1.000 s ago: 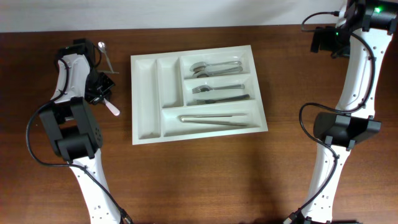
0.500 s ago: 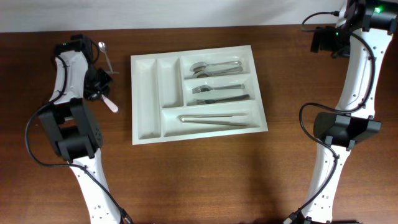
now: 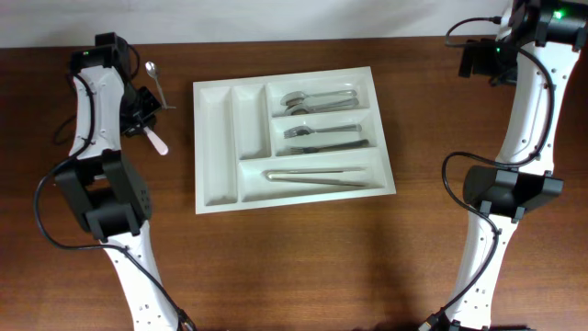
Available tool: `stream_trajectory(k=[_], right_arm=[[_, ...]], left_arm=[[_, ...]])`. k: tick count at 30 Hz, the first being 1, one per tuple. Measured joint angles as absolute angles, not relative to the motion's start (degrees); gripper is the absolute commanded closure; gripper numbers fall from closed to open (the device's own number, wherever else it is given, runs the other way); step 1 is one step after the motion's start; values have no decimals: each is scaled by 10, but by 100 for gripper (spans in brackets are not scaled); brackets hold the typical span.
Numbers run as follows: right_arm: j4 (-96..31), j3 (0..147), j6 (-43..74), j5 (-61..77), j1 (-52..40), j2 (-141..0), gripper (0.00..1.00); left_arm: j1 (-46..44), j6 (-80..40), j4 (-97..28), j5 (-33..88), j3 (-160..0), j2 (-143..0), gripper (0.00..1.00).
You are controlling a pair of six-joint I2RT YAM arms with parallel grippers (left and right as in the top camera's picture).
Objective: Pack container
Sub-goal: 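Carry the knife over the tray's leftmost compartment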
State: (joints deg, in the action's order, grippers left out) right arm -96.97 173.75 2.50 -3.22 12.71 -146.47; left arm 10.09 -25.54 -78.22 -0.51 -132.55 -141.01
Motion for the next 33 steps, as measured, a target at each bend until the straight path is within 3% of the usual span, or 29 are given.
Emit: stream_trajectory(k=[14, 33], right_arm=[[-970, 1738, 25, -32, 127, -1465, 1], [-970, 1738, 25, -32, 127, -1465, 1]], left_arm=[[14, -131, -782, -7, -1326, -1394, 98], [-77, -99, -751, 2, -1329, -1365, 98]])
